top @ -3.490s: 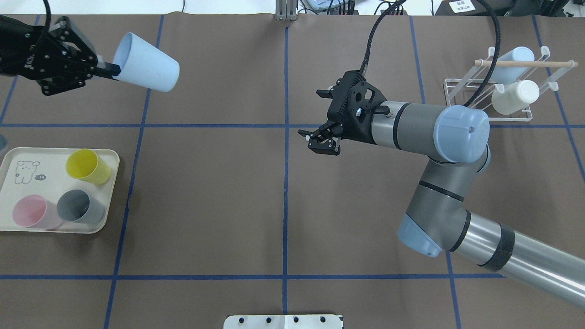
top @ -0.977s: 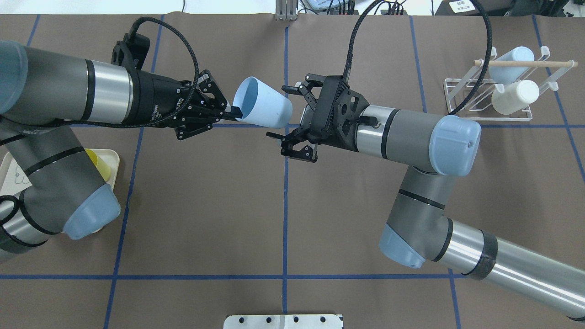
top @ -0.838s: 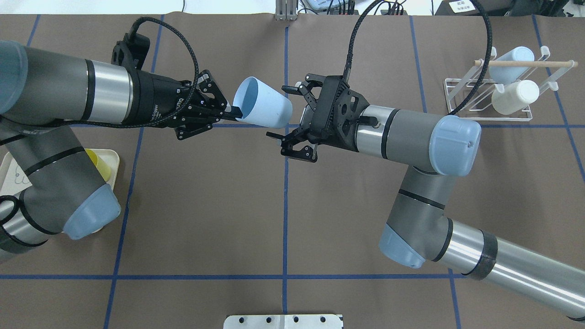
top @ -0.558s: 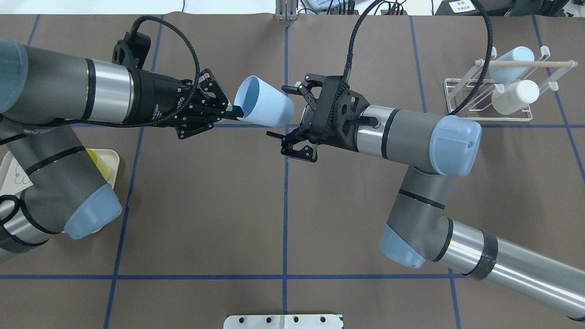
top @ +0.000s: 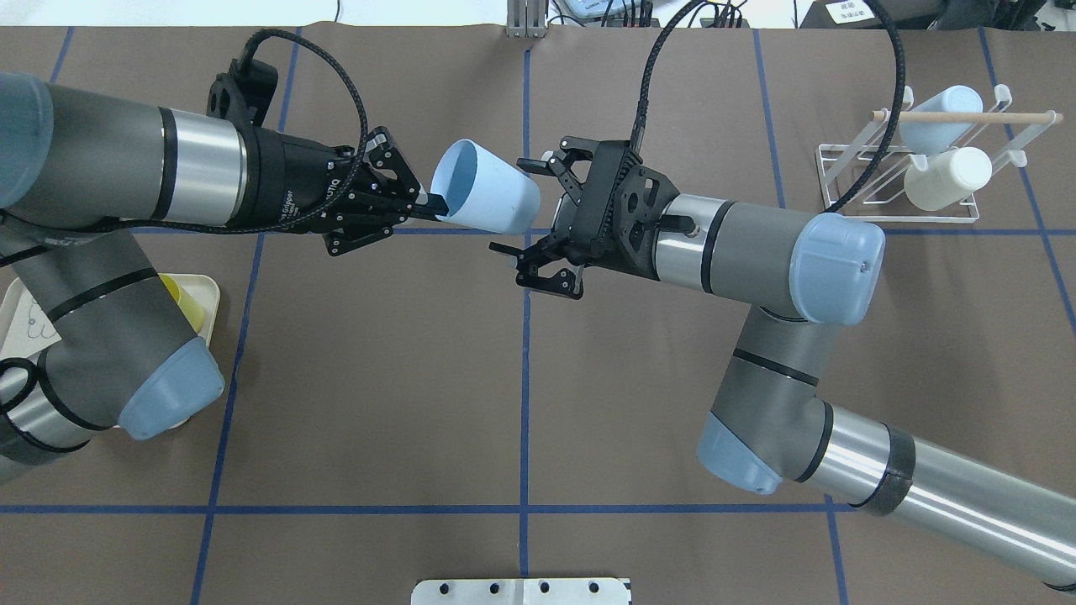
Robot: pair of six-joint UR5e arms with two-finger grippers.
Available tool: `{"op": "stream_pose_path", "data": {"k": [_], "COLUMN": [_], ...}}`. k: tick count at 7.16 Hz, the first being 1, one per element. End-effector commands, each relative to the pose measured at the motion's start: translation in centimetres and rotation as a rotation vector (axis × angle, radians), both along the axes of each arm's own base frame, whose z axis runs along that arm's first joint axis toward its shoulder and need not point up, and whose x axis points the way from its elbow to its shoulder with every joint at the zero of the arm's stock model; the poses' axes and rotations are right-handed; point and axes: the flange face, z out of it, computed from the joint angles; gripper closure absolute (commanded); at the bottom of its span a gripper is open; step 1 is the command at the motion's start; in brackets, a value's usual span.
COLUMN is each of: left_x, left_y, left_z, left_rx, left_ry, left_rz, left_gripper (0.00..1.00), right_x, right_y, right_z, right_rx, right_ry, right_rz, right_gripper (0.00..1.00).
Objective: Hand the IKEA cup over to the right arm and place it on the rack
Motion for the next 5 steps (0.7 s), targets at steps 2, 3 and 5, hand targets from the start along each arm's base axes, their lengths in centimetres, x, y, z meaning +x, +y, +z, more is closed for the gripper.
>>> {"op": "stream_pose_path", "data": {"k": [2, 3, 5], "left_x": [0.00, 0.05, 0.09], "left_y": [0.00, -0.04, -0.08], "left_z": [-0.01, -0.03, 0.02], "left_rx": [0.000, 0.000, 0.000], "left_ry": [0.000, 0.000, -0.002], "left_rz": [0.000, 0.000, 0.000], "left_gripper": [1.00, 1.00, 0.27], "right_x": [0.11, 0.11, 0.12], "right_y": [-0.04, -0.04, -0.13], "right_z": [-0.06, -0.06, 0.00], "right_rx": [0.002, 0.006, 0.015], "right_ry": [-0.001, 0.001, 0.007], "right_rz": [0.002, 0.003, 0.007], "right_gripper": [0.23, 0.27, 0.30]}}
